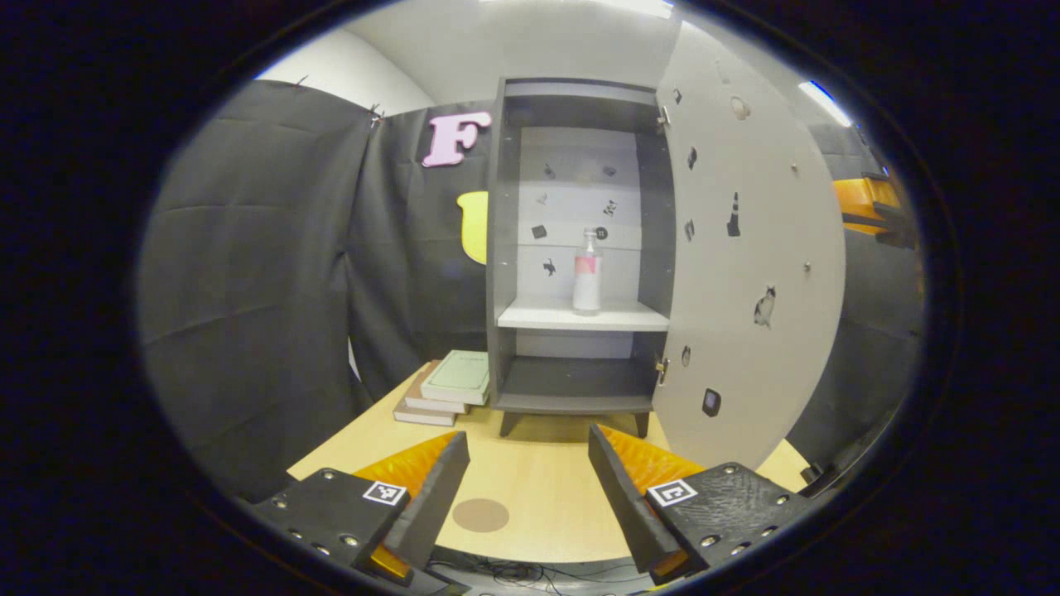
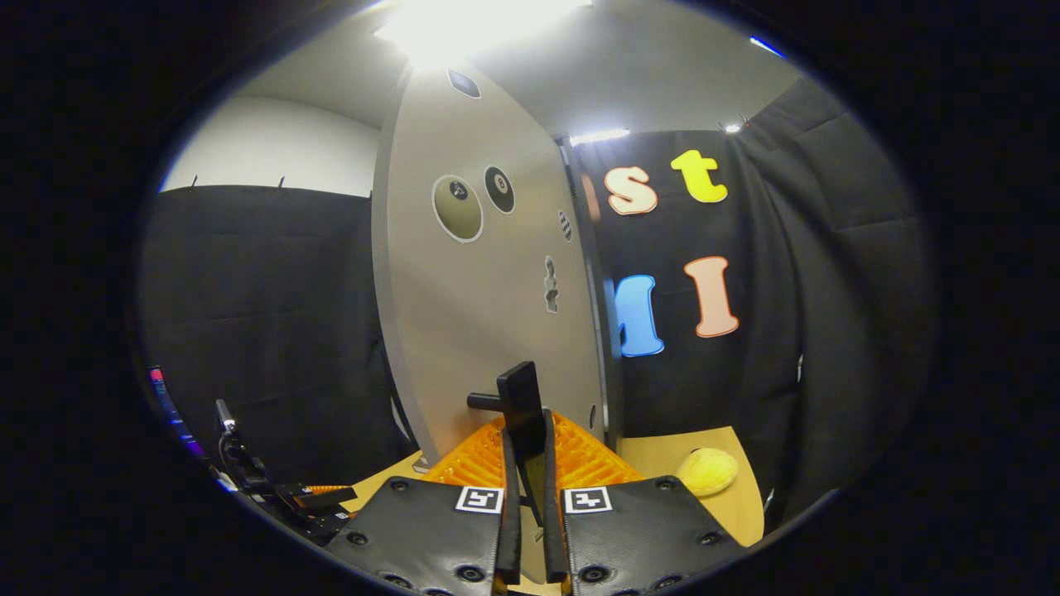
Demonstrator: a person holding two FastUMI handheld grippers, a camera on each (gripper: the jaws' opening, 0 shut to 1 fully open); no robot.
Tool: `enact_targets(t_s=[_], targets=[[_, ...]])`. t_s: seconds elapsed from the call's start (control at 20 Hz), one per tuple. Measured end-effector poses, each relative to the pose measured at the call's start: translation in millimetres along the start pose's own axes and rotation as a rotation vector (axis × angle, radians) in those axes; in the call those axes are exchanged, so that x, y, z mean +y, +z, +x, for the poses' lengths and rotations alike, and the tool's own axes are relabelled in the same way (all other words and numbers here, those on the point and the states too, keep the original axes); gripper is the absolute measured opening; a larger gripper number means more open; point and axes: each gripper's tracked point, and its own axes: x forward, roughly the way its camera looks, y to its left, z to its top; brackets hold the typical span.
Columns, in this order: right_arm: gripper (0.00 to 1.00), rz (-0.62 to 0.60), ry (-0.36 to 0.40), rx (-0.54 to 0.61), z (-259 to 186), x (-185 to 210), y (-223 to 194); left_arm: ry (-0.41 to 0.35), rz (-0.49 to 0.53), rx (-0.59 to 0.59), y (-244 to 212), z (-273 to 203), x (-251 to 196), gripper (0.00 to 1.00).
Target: Open the cabinet door with the right hand, grasp the bottle in the cabinet with the left hand and place it on the coaster, then close the cabinet door with the right hand.
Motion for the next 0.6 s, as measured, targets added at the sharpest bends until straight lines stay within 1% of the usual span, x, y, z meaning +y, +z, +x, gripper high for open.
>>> enact_targets(t_s=[0.05,0.1,0.15,0.2,0.25,0.3,0.35,0.4,0.45,0.55,0.6], targets=[[0.12,-0.025,-0.037,-0.002,-1.9,-8.2,2.1,-0.029,-0.010,0.003,-0.5,4.5,3.5,0.88],[0.12,-0.049,-0.071,-0.005,-0.3,-20.2,3.2,-0.055,-0.018,0.008,0.9,9.0,6.4,0.88],[0.08,-0.059,-0.105,-0.013,0.0,-31.1,6.5,-0.072,-0.020,0.014,0.6,13.9,11.6,0.88],[0.06,-0.053,-0.133,-0.017,-2.1,-34.7,5.1,-0.079,-0.015,0.021,2.0,19.6,19.7,0.88],[0.11,-0.031,-0.147,-0.021,-2.8,-31.0,5.2,-0.082,-0.009,0.023,2.8,24.2,28.4,0.90],[0.09,-0.010,-0.152,-0.022,-1.4,-28.1,4.2,-0.088,-0.008,0.018,6.3,29.9,34.5,0.88],[0.08,-0.002,-0.159,-0.025,-0.5,-26.2,3.2,-0.099,-0.011,0.013,10.5,36.2,38.1,0.88],[0.02,-0.003,-0.176,-0.024,-1.4,-28.8,2.9,-0.111,-0.016,0.009,13.3,41.4,41.2,0.88],[0.09,-0.010,-0.200,-0.021,-5.1,-31.4,2.2,-0.127,-0.019,0.006,14.9,45.3,43.7,0.88],[0.08,-0.014,-0.241,-0.021,-19.8,-28.5,-0.2,-0.160,-0.017,-0.003,20.5,52.8,47.3,0.88],[0.05,-0.003,-0.257,-0.023,-25.8,-26.4,-2.4,-0.179,-0.014,-0.006,22.5,57.0,50.4,0.88]])
